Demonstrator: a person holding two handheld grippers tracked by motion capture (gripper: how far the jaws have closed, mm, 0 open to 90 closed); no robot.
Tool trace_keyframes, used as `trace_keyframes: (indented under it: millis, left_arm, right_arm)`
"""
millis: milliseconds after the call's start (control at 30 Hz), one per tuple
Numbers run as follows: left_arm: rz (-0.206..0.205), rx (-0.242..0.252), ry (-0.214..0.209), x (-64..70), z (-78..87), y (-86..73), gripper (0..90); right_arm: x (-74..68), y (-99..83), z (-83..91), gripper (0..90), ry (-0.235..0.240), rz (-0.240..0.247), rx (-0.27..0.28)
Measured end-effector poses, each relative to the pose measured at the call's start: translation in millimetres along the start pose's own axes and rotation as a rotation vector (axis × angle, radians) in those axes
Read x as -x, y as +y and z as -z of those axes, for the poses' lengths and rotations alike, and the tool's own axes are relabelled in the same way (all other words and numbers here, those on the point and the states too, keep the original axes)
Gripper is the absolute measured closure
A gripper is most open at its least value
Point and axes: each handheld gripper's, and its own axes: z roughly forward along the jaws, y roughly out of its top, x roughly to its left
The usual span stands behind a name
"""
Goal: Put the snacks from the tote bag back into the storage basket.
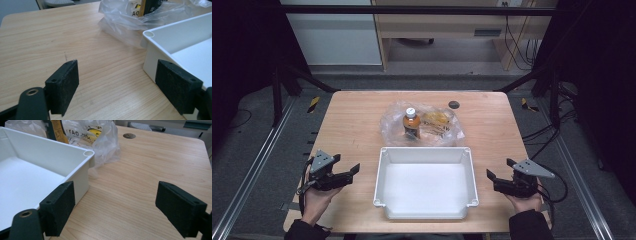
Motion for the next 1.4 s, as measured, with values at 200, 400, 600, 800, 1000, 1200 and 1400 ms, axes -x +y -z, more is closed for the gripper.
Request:
trace_keyframes:
  millis: [200,400,600,800,1000,1200,1400]
  left_arm:
    - [-0.014,0.005,-0.017,2.9,1.0,1.0,19.7]
    - [-0.02,0.009,-0.037,8.0,2.0,2.0,20.2]
    - [-0.016,0.016,-0.04,12.8,1.1,6.0,21.0]
    - [-0.026,0.026,-0.055,18.1,-1.0,11.2,21.1]
    - [-0.036,0.031,-0.059,21.0,-2.7,19.1,21.1]
    - [-0.035,0.052,-0.064,22.4,-2.4,28.1,21.2]
    - [-0.044,0.07,-0.074,26.8,-4.2,37.7,21.5]
  right_arm:
    - [-0.6,0.5,0.6,16.6,0.002,0.004,0.004]
    - [-2.0,1.1,2.4,17.2,-0.001,0.0,0.009]
    - [-1.6,1.2,2.5,17.0,-0.002,-0.003,0.012]
    - [-1.4,1.4,3.8,16.9,-0.001,-0.004,0.017]
    - [-1.7,1.2,2.7,16.8,-0.003,0.001,0.007]
    - [-1.5,1.1,2.8,16.8,-0.004,0.005,0.005]
    - [-1.4,1.1,2.1,16.8,-0.005,0.008,0.003]
